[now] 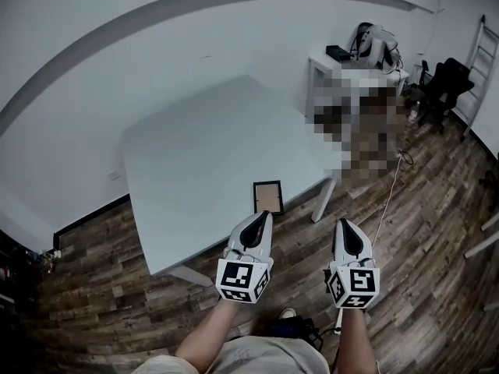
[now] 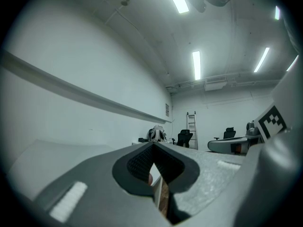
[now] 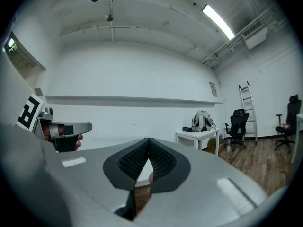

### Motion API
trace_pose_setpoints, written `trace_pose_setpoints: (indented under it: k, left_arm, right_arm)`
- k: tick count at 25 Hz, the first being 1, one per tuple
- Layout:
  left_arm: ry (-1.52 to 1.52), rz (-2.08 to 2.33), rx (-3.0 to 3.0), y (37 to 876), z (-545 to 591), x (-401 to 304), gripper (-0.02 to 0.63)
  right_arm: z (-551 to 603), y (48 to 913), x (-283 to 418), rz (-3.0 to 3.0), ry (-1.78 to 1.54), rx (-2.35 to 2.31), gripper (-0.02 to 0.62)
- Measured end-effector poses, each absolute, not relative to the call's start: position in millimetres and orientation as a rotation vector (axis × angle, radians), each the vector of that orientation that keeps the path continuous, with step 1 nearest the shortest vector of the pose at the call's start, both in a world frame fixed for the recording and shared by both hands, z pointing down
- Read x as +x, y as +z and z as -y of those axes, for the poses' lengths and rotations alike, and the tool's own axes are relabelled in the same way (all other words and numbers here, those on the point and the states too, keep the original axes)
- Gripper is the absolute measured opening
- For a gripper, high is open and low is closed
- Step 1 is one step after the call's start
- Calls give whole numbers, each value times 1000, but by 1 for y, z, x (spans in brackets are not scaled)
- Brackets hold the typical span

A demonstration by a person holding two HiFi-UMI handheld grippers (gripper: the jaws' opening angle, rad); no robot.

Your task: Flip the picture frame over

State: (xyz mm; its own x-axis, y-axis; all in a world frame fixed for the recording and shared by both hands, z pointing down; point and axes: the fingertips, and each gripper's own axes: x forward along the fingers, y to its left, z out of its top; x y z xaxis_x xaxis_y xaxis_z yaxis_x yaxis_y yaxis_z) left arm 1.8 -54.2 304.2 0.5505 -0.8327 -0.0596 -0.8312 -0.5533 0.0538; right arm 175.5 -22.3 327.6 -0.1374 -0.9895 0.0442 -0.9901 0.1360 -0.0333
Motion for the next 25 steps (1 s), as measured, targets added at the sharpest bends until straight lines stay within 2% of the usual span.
trace_pose_setpoints:
  k: [10,25]
  left_arm:
    - [-99,1525,2706,312,98,34,0]
    - [-66,1563,2639,362,138,-12,0]
  right_arm:
    - [73,342,208,2402,140,2001,26]
    - [119,392,135,2426,284,1818,26]
